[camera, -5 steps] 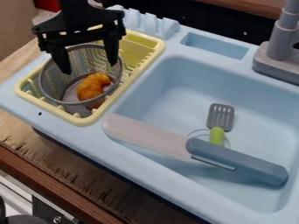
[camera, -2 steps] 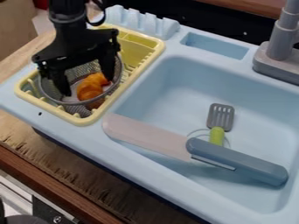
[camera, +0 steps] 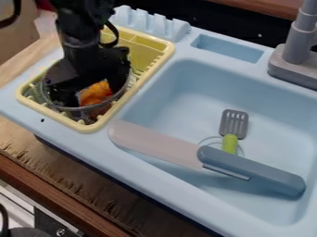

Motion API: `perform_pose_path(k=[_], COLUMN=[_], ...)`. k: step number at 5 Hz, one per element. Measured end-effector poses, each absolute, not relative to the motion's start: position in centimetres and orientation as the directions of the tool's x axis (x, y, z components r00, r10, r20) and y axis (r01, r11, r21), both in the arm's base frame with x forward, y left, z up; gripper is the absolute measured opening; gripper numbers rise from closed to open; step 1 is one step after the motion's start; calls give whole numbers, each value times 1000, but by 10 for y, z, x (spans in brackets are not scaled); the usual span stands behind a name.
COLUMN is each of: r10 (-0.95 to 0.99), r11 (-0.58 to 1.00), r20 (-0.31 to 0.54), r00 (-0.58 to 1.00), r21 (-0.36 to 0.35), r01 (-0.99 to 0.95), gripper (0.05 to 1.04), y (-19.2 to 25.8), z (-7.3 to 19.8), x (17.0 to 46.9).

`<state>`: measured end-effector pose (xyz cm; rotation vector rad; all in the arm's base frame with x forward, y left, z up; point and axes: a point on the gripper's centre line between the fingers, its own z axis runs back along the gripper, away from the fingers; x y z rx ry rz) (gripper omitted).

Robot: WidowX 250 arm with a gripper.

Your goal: Shrimp moved from the basket to the right side of the sink

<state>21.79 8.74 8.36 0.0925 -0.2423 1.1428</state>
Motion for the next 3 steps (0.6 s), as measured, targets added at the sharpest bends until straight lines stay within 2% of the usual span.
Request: perform_pose_path(k=[2, 3], r10=[911, 912], r11=[355, 347], r20=[246, 252], r00=[332, 323], r21=[-56, -57], r01=[-933, -936], gripper=[1000, 955], y=[91, 94], z=[75, 72], x=[227, 232])
